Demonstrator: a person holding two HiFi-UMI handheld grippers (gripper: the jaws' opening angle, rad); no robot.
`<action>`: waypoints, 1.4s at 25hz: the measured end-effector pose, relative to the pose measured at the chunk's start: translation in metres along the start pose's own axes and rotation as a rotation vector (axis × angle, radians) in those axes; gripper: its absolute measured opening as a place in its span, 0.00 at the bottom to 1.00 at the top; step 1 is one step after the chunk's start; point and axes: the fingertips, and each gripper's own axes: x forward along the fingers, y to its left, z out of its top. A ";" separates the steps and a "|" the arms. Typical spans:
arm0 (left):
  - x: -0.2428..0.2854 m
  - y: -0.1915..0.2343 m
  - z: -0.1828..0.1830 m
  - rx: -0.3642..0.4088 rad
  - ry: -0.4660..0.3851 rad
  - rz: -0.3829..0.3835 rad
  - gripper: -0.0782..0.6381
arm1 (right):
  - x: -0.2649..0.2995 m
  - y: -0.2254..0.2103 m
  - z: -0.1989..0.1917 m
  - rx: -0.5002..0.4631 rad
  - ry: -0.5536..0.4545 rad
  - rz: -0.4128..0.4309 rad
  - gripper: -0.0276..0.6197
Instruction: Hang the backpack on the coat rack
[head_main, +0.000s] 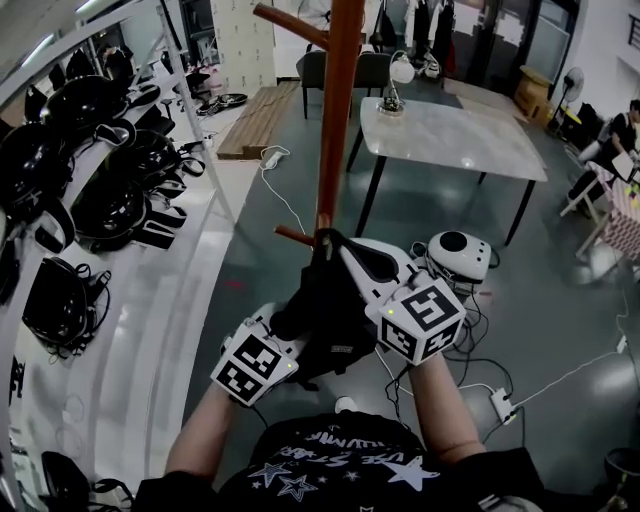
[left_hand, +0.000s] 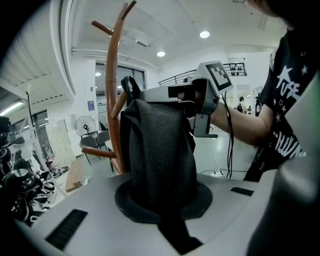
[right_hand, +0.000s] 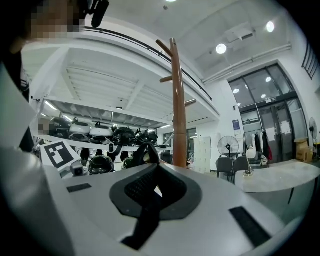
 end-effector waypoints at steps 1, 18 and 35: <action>0.002 0.002 -0.001 -0.007 0.002 0.004 0.18 | 0.003 -0.001 -0.002 0.001 0.002 0.005 0.07; 0.021 0.031 0.002 -0.005 0.004 0.028 0.18 | 0.025 -0.023 -0.003 0.018 -0.024 0.072 0.07; 0.009 0.024 -0.006 -0.020 -0.006 -0.041 0.18 | 0.018 -0.008 -0.002 0.009 -0.024 0.060 0.07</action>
